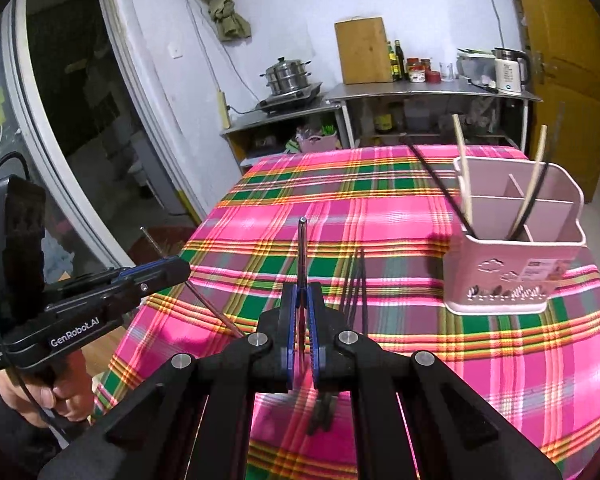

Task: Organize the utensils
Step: 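Lift the dark chopsticks with both tools and carry them over the caddy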

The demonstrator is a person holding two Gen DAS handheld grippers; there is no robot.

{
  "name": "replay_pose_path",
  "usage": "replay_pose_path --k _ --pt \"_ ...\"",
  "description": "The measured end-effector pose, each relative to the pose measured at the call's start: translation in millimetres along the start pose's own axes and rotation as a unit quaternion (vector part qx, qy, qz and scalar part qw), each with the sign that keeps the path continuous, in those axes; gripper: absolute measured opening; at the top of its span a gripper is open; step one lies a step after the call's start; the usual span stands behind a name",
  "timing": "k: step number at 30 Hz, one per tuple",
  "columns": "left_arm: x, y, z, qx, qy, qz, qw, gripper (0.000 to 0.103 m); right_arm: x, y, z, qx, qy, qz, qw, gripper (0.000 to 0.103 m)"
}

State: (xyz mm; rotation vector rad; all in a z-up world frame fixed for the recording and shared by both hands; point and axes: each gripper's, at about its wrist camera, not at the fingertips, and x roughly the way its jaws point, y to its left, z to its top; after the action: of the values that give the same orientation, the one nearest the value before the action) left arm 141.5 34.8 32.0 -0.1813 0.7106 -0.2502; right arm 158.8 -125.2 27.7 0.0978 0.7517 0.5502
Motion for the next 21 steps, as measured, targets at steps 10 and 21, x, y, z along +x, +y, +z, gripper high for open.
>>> replay_pose_path --k 10,21 --pt "2.7 -35.6 2.9 0.020 0.009 -0.034 0.9992 0.004 -36.4 -20.5 -6.7 0.019 -0.022 -0.024 0.999 0.006" --pt "43.5 -79.6 10.6 0.046 0.041 -0.071 0.9956 0.004 -60.1 -56.9 -14.7 0.053 -0.029 -0.057 0.997 0.006"
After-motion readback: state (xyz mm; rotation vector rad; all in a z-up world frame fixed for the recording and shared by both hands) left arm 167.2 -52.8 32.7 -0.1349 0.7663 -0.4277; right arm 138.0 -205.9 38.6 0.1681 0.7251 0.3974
